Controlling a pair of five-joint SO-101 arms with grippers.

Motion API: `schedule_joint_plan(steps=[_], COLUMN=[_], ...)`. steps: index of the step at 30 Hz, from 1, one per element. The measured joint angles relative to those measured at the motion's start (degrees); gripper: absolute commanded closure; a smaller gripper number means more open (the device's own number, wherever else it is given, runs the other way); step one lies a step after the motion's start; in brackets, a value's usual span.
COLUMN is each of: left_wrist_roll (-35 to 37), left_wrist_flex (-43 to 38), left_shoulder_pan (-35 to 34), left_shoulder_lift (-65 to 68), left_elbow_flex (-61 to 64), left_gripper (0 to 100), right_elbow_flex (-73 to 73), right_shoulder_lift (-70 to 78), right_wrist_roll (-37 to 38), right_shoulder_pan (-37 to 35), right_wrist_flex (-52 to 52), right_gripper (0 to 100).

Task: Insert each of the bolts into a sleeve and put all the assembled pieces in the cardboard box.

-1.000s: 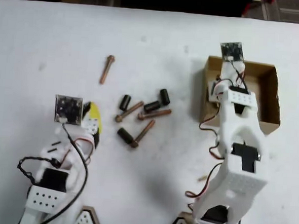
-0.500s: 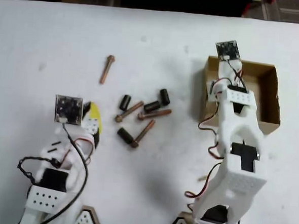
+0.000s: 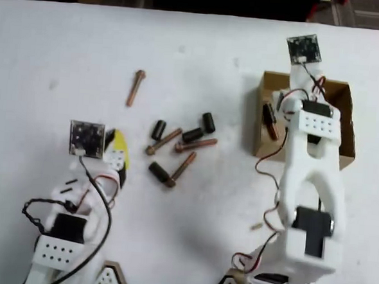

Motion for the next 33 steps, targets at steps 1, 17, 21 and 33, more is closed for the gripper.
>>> schedule_joint_plan(steps=[1, 17, 21, 33], left_wrist_roll=[0.0, 0.0, -0.2, 0.0], left_wrist_flex=[0.0, 0.0, 0.0, 0.0], left_shoulder_pan=[0.0, 0.0, -0.7, -8.4], left_shoulder_lift=[0.0, 0.0, 0.0, 0.0], left_elbow_flex=[0.0, 0.0, 0.0, 0.0], left_gripper=[95, 98, 98, 98], right_elbow_flex=[0.0, 0.0, 0.0, 14.6], right_shoulder_lift=[-1.7, -28.8, -36.7, -59.9], right_wrist_roll=[0.0, 0.0, 0.0, 0.1], right_shoulder_pan=[-0.5, -18.6, -22.9, -34.4], right_wrist_flex=[1.7, 28.7, 35.2, 38.6], right_gripper=[87.2, 87.2, 87.2, 86.9])
